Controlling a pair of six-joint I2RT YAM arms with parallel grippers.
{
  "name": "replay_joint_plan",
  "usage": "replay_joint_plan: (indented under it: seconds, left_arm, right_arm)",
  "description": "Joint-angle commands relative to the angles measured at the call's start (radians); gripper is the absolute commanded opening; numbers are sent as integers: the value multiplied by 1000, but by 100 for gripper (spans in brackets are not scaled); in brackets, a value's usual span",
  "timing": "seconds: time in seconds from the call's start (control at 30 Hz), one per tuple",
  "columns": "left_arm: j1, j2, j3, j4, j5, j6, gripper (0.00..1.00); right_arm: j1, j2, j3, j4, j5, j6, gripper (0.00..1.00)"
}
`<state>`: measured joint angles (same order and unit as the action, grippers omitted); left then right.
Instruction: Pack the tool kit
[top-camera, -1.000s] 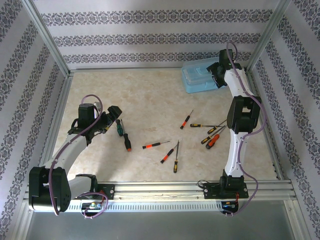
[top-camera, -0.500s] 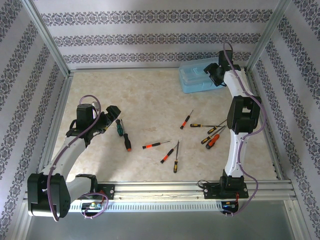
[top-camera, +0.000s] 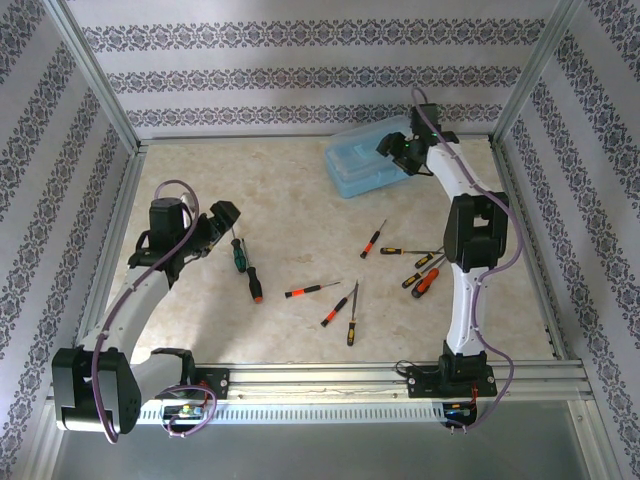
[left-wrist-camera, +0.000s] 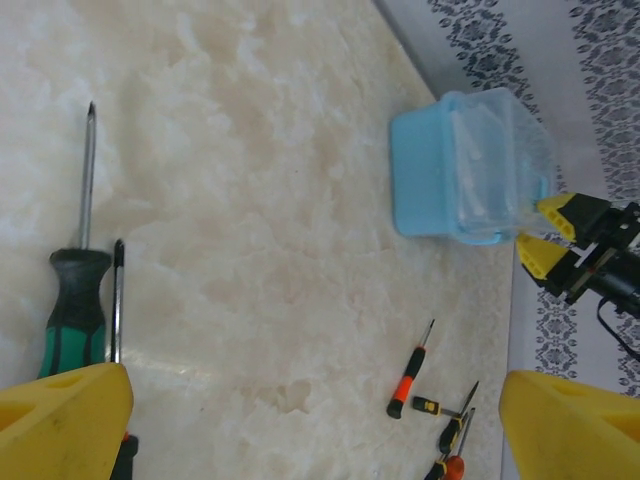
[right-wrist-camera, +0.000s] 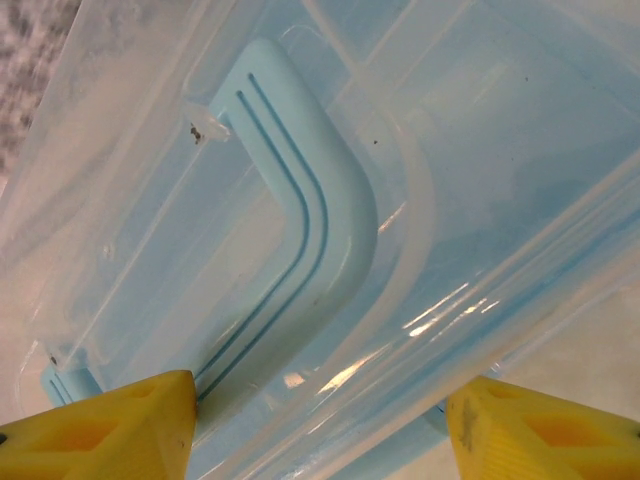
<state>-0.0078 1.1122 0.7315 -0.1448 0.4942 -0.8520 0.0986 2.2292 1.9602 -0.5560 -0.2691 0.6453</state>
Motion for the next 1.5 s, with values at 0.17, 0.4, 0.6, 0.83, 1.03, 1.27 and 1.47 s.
replay_joint_plan:
  seconds: [0.17, 0.4, 0.6, 0.83, 1.03, 1.27, 1.47]
  left_arm:
    - [-48, 47, 119, -78, 0, 48, 93]
    - [-111, 133, 254, -164, -27, 108, 91]
    - [-246, 318, 494, -329, -100, 222, 87]
    - [-320, 606, 830, -473, -151, 351, 89]
    - [-323, 908, 1156, -578, -140, 494, 93]
    - [-324, 1084, 1356, -619, -107, 550, 97]
    - [-328, 1082, 1303, -610, -42, 480, 92]
  right_arm:
    - [145, -59, -167, -177, -56, -262, 66]
    - [173, -133, -224, -236, -23, -396, 68]
    - [161, -152, -132, -303, -102, -381, 70]
    - [172, -284, -221, -223, -3, -238, 72]
    - [143, -431, -468, -33, 13, -109, 74]
    - [160, -538, -682, 141, -1, 5, 74]
    - [169, -627, -910, 425, -86, 110, 73]
